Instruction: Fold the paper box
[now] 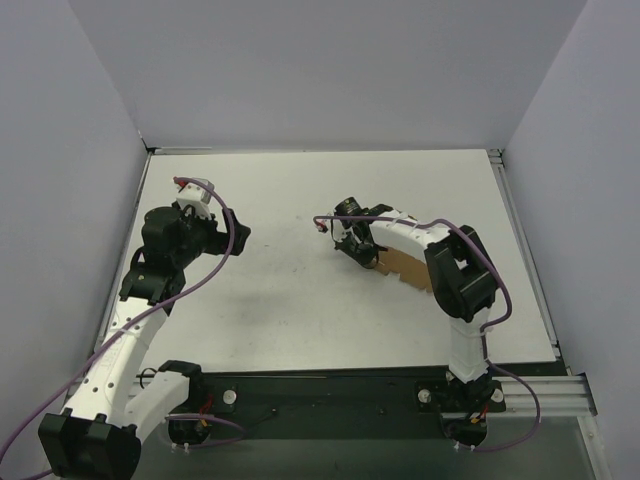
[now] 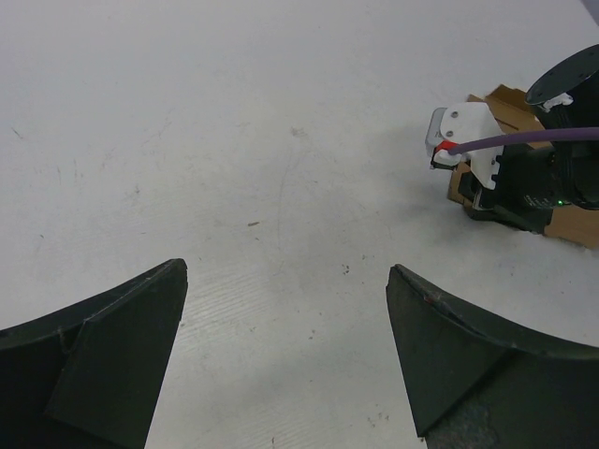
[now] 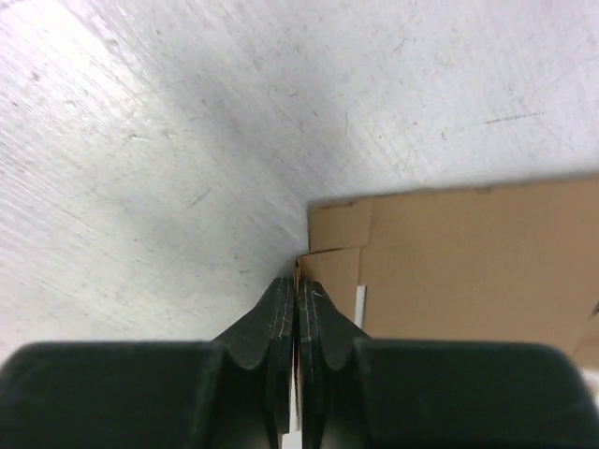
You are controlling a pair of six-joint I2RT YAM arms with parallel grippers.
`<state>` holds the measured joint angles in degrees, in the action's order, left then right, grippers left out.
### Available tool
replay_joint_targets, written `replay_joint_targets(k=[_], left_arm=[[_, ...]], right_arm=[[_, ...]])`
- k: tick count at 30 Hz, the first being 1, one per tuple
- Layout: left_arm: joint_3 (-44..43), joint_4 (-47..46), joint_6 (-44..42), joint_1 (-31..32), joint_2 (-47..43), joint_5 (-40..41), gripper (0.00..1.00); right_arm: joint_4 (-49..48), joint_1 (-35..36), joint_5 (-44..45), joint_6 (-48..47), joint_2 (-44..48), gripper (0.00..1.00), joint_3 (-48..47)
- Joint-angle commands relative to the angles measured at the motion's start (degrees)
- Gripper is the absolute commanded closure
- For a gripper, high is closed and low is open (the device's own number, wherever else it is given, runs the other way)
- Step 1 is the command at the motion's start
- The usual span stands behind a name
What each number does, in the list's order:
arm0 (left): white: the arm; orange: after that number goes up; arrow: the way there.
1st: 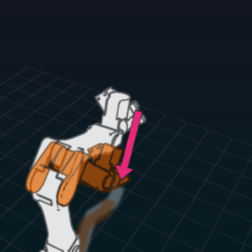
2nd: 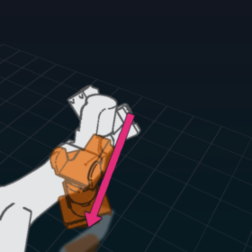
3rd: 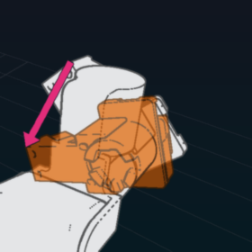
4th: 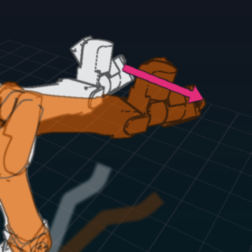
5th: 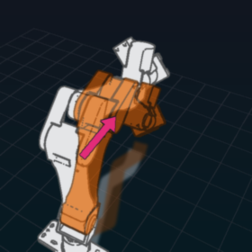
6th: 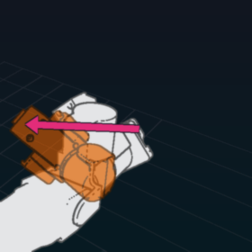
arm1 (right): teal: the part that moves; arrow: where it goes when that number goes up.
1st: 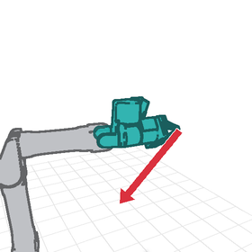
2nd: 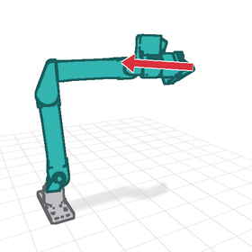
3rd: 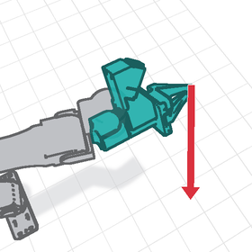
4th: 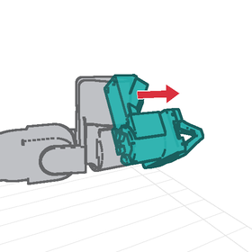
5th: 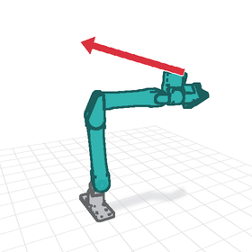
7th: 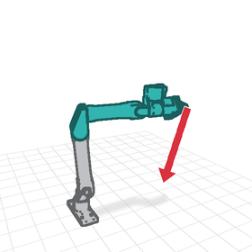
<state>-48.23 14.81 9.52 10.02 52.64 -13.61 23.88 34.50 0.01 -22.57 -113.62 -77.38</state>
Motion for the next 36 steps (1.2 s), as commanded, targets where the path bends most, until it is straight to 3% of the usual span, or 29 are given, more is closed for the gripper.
replay_joint_targets(k=[1, 7, 16, 24, 32, 36], left_arm=[[-0.2, -2.6, -0.6, -0.3, 0.0, -1.1, 0.03], [0.3, -4.4, 1.4, -0.1, 1.5, -3.1, 0.03], [-5.1, -10.3, 11.4, 4.5, 14.8, -18.0, 0.07], [-7.3, -18.9, 21.6, 8.4, 26.2, -28.0, 0.08], [-8.6, -12.4, 18.6, 13.5, 30.1, -26.1, 0.09], [-8.8, -14.0, 20.2, 14.8, 32.0, -29.2, 0.18]], right_arm=[[2.6, 0.5, -2.6, 4.0, 5.2, 1.00, -0.1], [-0.7, 5.0, 0.2, 9.9, 15.3, 1.00, 5.0], [-10.9, 20.2, 11.3, 14.7, 32.5, 1.00, 13.5], [-15.9, 30.6, 19.8, 16.4, 33.1, 1.00, 15.1], [-16.3, 32.4, 22.0, 16.3, 32.9, 1.00, 14.2], [-16.5, 32.6, 22.3, 16.3, 32.9, 1.00, 14.3]])
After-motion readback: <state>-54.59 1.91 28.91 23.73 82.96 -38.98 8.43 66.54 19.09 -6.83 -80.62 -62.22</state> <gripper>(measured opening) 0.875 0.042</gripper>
